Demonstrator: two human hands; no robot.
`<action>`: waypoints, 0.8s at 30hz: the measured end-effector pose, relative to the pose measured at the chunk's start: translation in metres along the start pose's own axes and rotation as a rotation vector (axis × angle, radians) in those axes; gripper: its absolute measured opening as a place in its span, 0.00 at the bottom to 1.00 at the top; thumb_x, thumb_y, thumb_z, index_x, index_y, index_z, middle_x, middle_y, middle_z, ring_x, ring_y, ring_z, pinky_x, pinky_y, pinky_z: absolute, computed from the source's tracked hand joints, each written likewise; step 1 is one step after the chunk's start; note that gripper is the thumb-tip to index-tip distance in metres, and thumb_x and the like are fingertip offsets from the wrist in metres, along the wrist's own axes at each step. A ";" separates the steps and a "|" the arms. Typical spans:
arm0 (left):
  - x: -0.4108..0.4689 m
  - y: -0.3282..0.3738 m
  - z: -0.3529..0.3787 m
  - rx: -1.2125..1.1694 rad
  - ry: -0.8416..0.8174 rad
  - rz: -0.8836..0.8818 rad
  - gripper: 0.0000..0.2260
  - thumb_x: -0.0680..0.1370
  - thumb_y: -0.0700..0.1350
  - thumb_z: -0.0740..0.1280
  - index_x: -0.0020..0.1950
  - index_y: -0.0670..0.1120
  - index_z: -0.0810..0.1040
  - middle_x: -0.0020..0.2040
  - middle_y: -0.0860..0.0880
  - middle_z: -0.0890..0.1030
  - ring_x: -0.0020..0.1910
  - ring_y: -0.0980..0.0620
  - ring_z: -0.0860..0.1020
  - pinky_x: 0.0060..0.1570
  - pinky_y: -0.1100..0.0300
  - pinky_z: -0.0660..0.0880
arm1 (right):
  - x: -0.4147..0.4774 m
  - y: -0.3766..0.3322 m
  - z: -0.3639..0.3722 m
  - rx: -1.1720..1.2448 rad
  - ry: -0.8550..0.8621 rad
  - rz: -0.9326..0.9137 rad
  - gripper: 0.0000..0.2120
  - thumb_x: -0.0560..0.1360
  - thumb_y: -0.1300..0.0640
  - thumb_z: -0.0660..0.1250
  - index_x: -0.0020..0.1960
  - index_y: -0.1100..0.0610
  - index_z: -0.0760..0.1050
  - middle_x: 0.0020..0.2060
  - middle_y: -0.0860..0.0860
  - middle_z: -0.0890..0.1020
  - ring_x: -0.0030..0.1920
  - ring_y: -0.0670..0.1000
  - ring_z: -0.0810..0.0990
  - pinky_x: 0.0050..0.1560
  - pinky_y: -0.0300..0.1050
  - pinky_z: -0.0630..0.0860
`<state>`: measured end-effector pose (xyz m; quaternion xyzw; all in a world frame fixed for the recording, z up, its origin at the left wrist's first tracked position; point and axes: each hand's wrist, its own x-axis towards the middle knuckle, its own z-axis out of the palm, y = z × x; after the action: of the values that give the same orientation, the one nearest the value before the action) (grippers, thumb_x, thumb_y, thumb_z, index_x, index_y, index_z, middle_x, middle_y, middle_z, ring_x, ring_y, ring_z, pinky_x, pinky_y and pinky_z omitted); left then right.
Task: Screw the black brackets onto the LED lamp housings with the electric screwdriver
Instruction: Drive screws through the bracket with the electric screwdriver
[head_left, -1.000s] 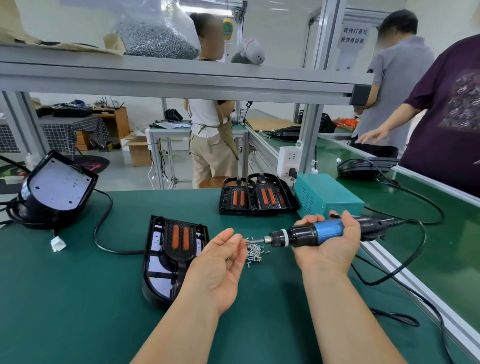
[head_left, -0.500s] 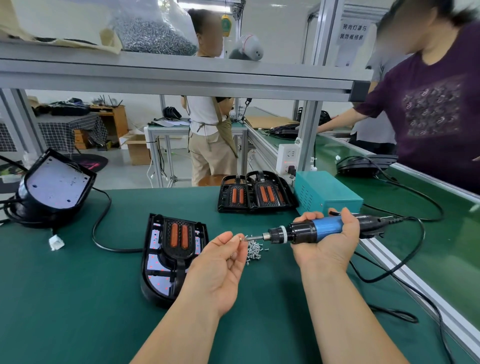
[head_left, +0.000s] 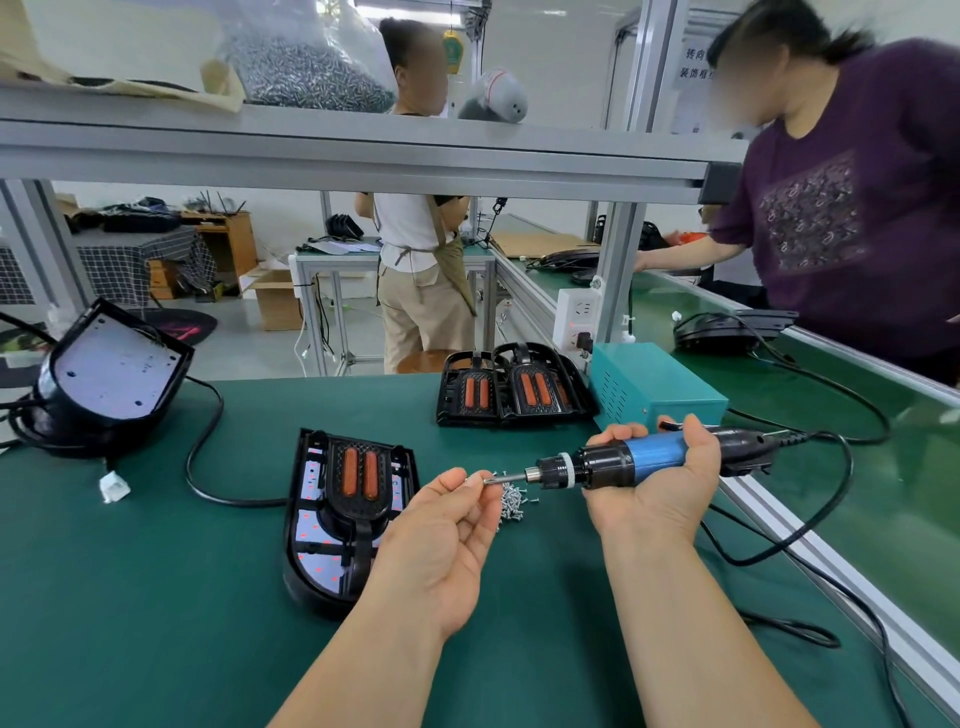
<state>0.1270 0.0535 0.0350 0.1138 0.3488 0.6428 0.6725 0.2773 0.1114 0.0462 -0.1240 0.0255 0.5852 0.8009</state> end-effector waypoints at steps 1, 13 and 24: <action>0.000 0.000 0.000 0.002 -0.001 0.000 0.06 0.79 0.30 0.65 0.49 0.41 0.75 0.33 0.46 0.84 0.30 0.54 0.83 0.29 0.64 0.79 | 0.000 0.000 0.000 0.000 0.000 -0.001 0.08 0.72 0.52 0.70 0.42 0.54 0.73 0.27 0.51 0.76 0.25 0.49 0.76 0.32 0.40 0.76; 0.001 0.000 -0.002 0.106 0.011 0.079 0.06 0.78 0.31 0.66 0.50 0.41 0.75 0.32 0.47 0.84 0.32 0.53 0.84 0.30 0.64 0.80 | 0.000 0.000 0.001 -0.021 -0.024 -0.015 0.08 0.73 0.51 0.69 0.42 0.54 0.73 0.26 0.50 0.75 0.25 0.49 0.75 0.33 0.39 0.76; 0.003 -0.008 -0.003 0.223 0.038 0.163 0.05 0.79 0.32 0.66 0.48 0.41 0.75 0.35 0.47 0.83 0.33 0.54 0.83 0.32 0.65 0.80 | 0.000 0.000 0.000 -0.121 -0.076 -0.058 0.08 0.72 0.49 0.68 0.42 0.52 0.72 0.29 0.50 0.74 0.28 0.50 0.75 0.38 0.41 0.73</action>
<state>0.1312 0.0539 0.0274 0.2035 0.4201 0.6547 0.5945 0.2771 0.1118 0.0458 -0.1507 -0.0442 0.5664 0.8091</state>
